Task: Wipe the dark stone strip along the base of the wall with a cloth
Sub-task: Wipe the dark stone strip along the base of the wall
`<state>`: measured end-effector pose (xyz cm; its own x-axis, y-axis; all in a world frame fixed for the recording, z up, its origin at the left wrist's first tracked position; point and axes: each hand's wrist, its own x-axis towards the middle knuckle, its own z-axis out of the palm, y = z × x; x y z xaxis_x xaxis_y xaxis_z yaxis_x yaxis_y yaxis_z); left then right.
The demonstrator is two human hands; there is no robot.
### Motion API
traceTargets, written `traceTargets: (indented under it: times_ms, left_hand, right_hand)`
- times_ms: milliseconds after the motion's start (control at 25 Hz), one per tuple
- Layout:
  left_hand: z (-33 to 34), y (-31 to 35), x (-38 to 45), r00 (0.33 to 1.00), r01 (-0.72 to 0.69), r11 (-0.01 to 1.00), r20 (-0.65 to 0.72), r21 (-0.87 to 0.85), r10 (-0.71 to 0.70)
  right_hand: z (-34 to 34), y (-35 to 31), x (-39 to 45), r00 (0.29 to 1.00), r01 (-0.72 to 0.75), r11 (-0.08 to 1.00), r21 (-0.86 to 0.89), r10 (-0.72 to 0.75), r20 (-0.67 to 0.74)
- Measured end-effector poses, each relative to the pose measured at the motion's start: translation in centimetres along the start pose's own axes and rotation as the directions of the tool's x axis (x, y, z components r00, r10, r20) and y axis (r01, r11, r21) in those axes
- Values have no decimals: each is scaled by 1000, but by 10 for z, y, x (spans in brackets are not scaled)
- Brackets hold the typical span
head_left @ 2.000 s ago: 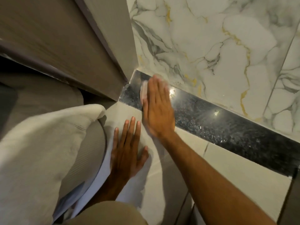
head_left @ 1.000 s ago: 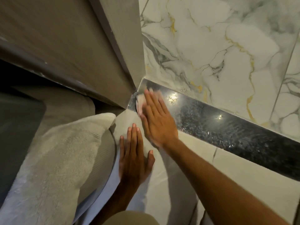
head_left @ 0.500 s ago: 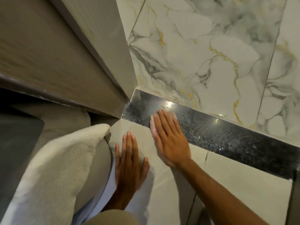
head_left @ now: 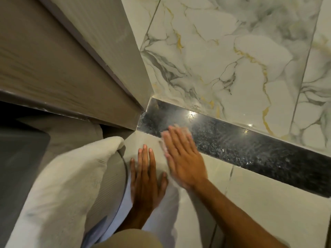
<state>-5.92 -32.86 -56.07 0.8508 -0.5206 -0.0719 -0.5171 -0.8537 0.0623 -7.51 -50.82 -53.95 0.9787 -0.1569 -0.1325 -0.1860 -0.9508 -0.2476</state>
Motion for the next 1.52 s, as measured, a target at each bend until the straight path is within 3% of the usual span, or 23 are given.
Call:
traceTargets:
  times_ms: [80, 240, 320, 360, 440, 480, 560, 680, 800, 920, 1000, 1080, 1120, 1160, 1280, 1360, 1400, 1440, 1480, 1520]
  left_hand:
    - [-3, 0, -1, 1000, 16, 1000, 23, -24, -16]
    - [7, -5, -1, 1000, 12, 999, -4, -51, -12]
    - [10, -5, -1, 1000, 12, 997, -5, -71, -13]
    - [9, -5, -1, 1000, 11, 998, -4, -69, -11]
    - [4, -4, -1, 1000, 3, 998, 8, -56, -2]
    - [2, -3, -1, 1000, 2, 999, 15, -53, -1]
    - [0, -2, -1, 1000, 13, 998, 24, -57, -12]
    - [3, -3, 1, 1000, 6, 999, 28, -47, -5]
    - [8, -5, 0, 999, -15, 998, 28, -57, 16]
    - [1, 1, 2, 999, 1, 997, 42, -77, 2]
    - [-2, 14, 4, 997, -54, 991, 43, -124, 60]
    - [1, 29, 8, 983, -174, 970, 32, -172, 182]
    - [4, 35, 10, 968, -239, 953, 25, -184, 248]
    - [6, 38, 13, 953, -294, 940, 15, -175, 301]
    - [15, 40, 16, 929, -366, 922, 7, -128, 370]
    - [12, 42, 15, 923, -379, 919, 27, -112, 384]
    - [10, 45, 15, 918, -391, 914, 31, -112, 396]
    - [7, 53, 15, 909, -407, 905, 42, -125, 415]
    - [6, 64, 14, 898, -426, 894, 54, -140, 436]
    - [7, 77, 13, 885, -451, 880, 58, -149, 463]
  right_hand:
    - [-7, 30, -7, 994, -110, 994, 26, 109, 7]
    - [-18, 23, 100, 963, -253, 967, 35, 255, -83]
    - [-15, 0, 117, 979, -192, 980, 44, 194, -54]
    - [-11, -6, 104, 995, -94, 995, 23, 94, -27]
    - [-7, 1, 44, 997, 71, 997, -22, -70, 32]
    - [-8, 15, 15, 996, 85, 996, -16, -85, 38]
    - [-19, 50, 0, 999, -51, 999, 1, 51, 8]
    - [-30, 72, 57, 955, -277, 961, -2, 275, -107]
    - [-19, 38, 78, 958, -252, 968, 23, 253, -133]
    - [-5, 21, -21, 992, -114, 993, 36, 116, -49]
    - [-11, 51, -95, 943, -314, 947, 76, 320, -90]
    - [-22, 97, -109, 771, -612, 781, 120, 624, -130]
    - [-27, 113, -94, 700, -687, 715, 132, 699, -147]
    - [-28, 121, -67, 685, -698, 708, 109, 704, -189]
    - [-17, 99, -5, 850, -473, 880, 48, 470, -238]
    - [-7, 72, -38, 938, -285, 956, 70, 294, -185]
    - [-8, 66, -73, 930, -314, 944, 98, 327, -166]
    - [-10, 72, -109, 863, -450, 882, 139, 470, -184]
    - [-14, 87, -139, 732, -627, 760, 171, 650, -205]
    - [-22, 110, -155, 537, -800, 567, 194, 822, -189]
